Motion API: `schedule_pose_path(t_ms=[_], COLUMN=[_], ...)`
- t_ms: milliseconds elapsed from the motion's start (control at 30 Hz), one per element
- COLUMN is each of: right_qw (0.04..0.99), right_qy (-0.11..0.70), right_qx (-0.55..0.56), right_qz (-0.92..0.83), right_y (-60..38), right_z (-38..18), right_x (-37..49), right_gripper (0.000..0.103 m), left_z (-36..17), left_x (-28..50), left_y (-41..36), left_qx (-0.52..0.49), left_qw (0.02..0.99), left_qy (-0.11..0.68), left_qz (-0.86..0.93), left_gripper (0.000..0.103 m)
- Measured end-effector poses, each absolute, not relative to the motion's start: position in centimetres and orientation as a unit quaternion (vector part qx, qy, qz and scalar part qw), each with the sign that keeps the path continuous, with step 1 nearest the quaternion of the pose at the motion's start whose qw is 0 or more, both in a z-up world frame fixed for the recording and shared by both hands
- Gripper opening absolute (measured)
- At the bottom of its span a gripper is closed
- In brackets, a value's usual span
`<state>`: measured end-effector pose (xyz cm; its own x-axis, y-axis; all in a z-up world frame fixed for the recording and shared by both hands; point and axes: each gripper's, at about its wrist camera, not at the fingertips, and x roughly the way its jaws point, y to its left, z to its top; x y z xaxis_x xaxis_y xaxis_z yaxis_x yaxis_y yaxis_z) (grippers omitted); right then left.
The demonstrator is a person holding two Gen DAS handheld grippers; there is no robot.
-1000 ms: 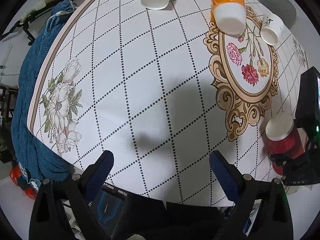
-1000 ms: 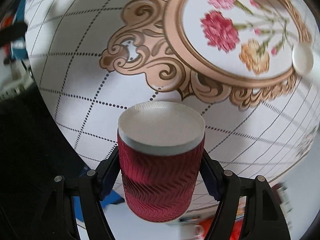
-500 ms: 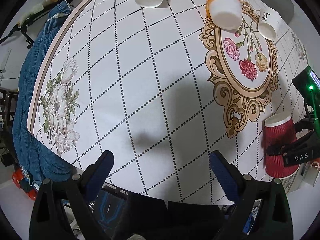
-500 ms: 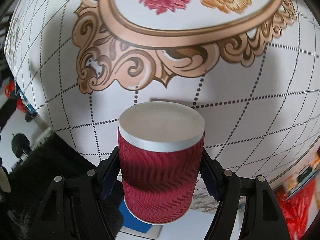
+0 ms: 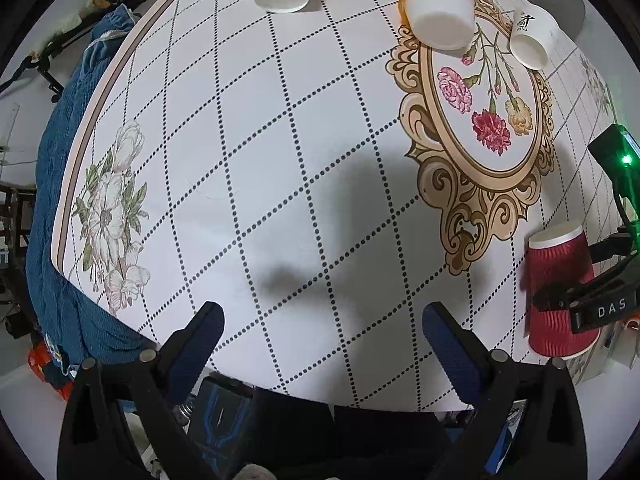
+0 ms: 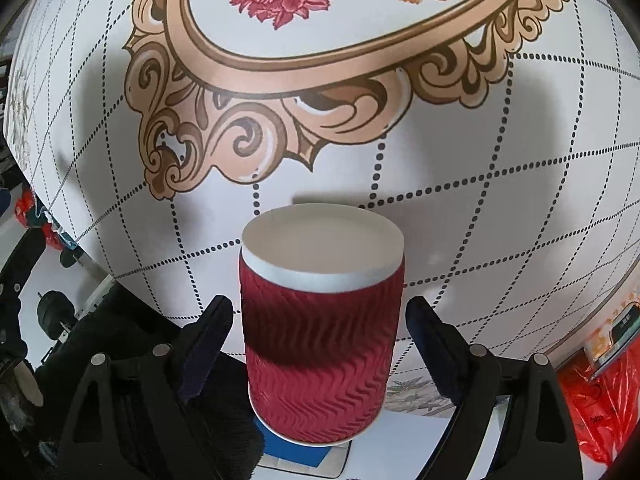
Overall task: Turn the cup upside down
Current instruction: 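Rotate the right gripper to turn the red cup rim-down, then lower the inverted red cup onto the placemat and open the right gripper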
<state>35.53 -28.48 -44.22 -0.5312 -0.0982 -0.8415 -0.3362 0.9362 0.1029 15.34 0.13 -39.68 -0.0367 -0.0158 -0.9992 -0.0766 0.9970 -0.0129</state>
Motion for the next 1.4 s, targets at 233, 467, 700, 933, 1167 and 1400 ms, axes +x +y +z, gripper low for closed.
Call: schedule_pose_path(t_ms=[233,467,700,933,1167,1400], right_qw=[0.484,0.502,0.541,0.621,0.736,0.843], right_qy=[0.858,0.847,0.827,0.772,0.671,0.534], right_qx=[-0.128,-0.121,-0.082,-0.058,-0.017,-0.023], right_qz=[0.117,0.127,0.130,0.123,0.088,0.053], right_y=[-25.8,-25.5,-26.6,-27.5,-28.7,-29.0], right_z=[-44.8,-44.6,-42.3,-38.6,-35.2,-33.5], right_x=[34.1,33.3,32.8,32.0,32.6,32.7], right_gripper=[0.081,0.075,0.075,0.075,0.075,0.075], left_z=[-40.1,-40.5,-40.0,-39.5,-39.5,-39.7], left_x=[16.3,17.5,18.2,19.2,20.3,21.9], left_y=[-1.5,-1.9,-2.9,-3.5,-4.0,-4.5], left_qx=[-0.017,-0.011,-0.004,0.001,-0.004,0.002], left_qw=[0.695,0.692,0.693,0.693,0.689,0.687], left_qy=[0.719,0.721,0.721,0.721,0.725,0.726], left_qz=[0.019,0.017,0.014,0.012,0.009,0.013], left_gripper=[0.102,0.102,0.102,0.102,0.102,0.102])
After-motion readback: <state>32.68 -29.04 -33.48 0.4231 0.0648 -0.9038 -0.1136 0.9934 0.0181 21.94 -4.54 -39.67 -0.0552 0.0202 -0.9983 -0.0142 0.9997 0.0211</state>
